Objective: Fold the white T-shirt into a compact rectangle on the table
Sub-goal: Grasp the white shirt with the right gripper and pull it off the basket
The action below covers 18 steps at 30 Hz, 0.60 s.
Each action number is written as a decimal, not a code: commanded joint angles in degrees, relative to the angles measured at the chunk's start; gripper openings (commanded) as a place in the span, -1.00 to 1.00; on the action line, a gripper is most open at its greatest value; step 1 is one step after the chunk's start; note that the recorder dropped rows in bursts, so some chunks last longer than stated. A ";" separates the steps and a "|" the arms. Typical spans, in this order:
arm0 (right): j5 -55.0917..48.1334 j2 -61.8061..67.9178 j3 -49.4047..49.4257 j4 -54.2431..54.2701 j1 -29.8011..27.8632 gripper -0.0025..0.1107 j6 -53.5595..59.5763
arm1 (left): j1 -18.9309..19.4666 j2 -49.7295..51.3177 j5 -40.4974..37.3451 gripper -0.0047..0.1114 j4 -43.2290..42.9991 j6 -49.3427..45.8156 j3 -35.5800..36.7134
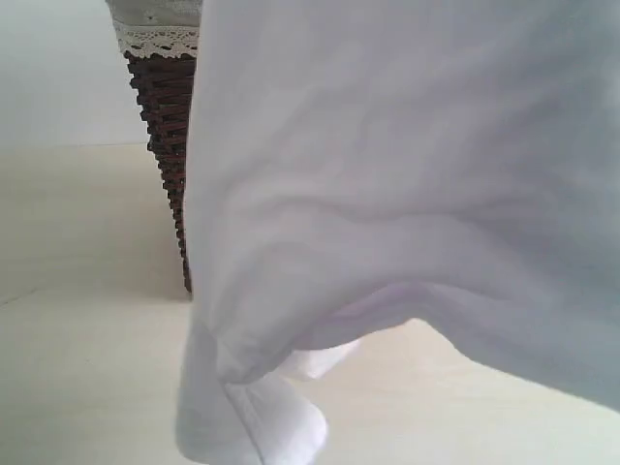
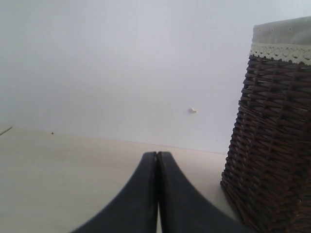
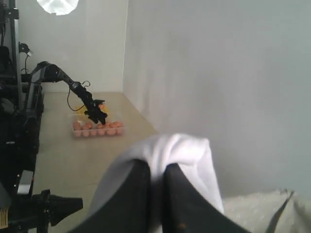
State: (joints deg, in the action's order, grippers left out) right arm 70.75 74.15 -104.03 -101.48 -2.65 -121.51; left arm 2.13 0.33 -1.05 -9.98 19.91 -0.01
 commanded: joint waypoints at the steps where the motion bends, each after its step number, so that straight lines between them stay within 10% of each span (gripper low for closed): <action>1: -0.78 -0.30 8.47 1.54 0.00 -0.96 0.35 | -0.20 -0.33 -0.17 -0.92 0.28 0.31 0.01; 18: -0.78 0.73 46.66 1.54 7.62 -0.96 10.54 | -2.20 -0.33 -0.50 -0.92 0.28 7.14 0.01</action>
State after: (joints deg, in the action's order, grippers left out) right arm 70.42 75.03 -59.66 -102.33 4.80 -111.95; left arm 0.96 0.33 -1.26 -9.98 21.83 -0.01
